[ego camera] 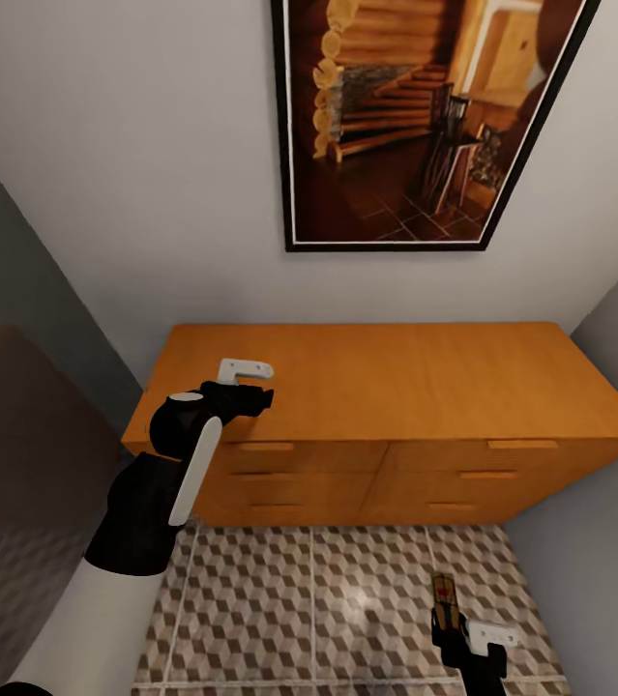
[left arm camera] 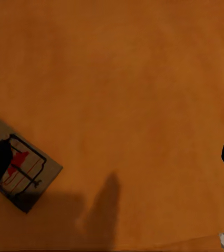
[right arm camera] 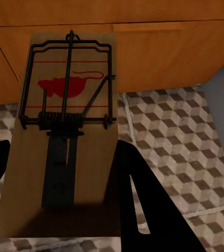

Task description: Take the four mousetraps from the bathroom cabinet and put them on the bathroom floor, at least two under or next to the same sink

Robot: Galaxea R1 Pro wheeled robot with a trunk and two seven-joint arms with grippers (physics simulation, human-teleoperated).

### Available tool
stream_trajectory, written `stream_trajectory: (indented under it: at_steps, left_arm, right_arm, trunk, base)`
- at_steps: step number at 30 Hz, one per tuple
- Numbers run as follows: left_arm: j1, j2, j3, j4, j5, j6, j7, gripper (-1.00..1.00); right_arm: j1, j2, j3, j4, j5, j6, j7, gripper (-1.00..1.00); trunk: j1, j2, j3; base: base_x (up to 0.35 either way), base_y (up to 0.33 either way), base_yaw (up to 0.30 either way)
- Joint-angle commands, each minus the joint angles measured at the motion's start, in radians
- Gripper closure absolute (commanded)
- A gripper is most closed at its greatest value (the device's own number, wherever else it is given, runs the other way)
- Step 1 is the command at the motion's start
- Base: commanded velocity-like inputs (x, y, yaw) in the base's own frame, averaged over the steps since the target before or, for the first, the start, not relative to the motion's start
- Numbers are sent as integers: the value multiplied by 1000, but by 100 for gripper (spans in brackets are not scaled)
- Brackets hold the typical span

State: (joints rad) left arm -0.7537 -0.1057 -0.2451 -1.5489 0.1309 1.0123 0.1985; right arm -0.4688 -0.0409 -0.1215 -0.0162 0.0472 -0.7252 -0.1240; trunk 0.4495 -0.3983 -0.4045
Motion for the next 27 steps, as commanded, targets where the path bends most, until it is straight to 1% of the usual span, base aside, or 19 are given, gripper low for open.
stream_trajectory:
  at_steps: [1,21,27]
  left_arm:
    - [-1,0,-1,0,10,3,10,-100]
    - [-1,0,-3,0,10,3,10,-100]
    - [-1,0,-5,0,10,3,10,-100]
  right_arm:
    - [-1,0,-6,1,3,-3,-2,100]
    - [-1,1,-6,1,3,-3,-2,100]
    - [-1,1,-6,1,3,-3,-2,100]
  trunk:
    - [1,-2,-2]
    - [1,-2,-10]
    - [1,-2,-11]
  base:
    - [7,5,188]
    - [1,0,266]
    - [0,0,90]
